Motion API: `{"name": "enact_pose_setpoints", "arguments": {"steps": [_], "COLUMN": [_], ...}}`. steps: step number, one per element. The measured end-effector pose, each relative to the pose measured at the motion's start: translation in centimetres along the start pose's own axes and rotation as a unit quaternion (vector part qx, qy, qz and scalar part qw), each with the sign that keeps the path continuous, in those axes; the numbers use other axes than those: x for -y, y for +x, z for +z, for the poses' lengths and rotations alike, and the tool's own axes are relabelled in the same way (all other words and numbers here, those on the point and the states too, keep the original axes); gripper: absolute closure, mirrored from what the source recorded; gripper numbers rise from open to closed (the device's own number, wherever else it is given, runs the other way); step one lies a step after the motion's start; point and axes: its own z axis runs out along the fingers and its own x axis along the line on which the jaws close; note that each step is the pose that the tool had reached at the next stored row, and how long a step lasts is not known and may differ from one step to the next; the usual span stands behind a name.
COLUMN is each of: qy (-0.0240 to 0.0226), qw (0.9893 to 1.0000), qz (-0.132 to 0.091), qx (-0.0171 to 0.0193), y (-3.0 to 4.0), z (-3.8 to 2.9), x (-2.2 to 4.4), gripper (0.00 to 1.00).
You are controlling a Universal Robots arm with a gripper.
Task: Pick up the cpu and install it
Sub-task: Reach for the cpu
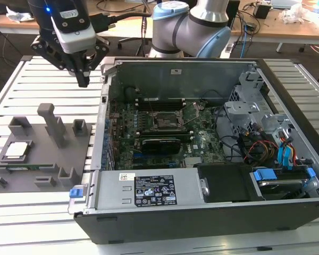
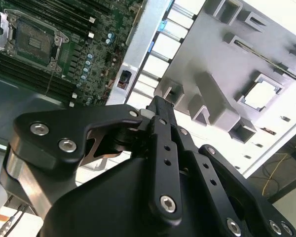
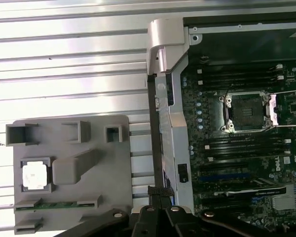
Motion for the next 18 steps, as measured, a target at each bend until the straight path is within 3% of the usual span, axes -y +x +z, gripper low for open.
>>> {"name": "enact_pose_setpoints", "arguments": {"steps": [18], "qy": [-0.0007], "qw": [1.0000], "qz": [0.000], "qx": [0.0000], "y": [2.28], "z": [-0.06], "x": [0.17], "gripper": [0.89]}}
